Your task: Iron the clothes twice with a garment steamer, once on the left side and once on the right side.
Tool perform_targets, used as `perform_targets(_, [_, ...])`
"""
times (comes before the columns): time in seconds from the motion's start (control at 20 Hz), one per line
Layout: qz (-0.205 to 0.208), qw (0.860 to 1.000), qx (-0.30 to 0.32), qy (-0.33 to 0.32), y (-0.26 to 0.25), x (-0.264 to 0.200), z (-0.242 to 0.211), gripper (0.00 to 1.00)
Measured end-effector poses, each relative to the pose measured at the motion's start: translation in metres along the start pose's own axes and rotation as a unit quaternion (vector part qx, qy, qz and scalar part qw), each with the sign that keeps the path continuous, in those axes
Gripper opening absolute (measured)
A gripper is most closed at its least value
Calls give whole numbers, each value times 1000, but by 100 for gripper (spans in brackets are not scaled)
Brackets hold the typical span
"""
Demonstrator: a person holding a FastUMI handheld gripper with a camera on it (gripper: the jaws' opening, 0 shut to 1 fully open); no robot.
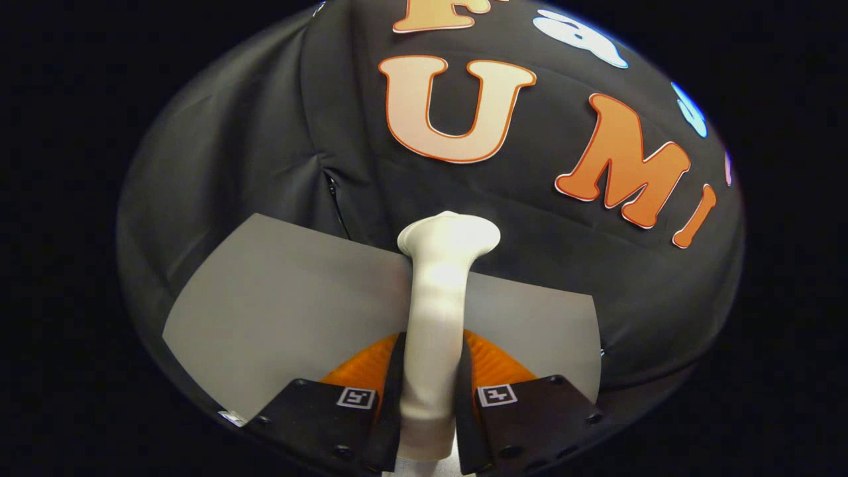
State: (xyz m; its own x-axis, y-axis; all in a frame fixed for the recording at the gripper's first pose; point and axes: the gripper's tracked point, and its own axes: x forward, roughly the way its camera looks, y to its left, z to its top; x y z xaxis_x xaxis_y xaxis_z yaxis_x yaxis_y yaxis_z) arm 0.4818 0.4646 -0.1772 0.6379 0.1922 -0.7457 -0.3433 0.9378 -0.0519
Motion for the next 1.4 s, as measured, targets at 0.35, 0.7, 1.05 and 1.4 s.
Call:
perform_targets(0.35, [37, 992, -55, -110, 28, -57, 16, 42])
perform_targets(0.7, [96, 974, -41, -203, 43, -155, 5, 41])
perform_targets(1.05, [152, 946, -4, -285, 45, -274, -44, 41])
perform_targets(1.4, [175, 920, -6, -350, 26, -384, -70, 41])
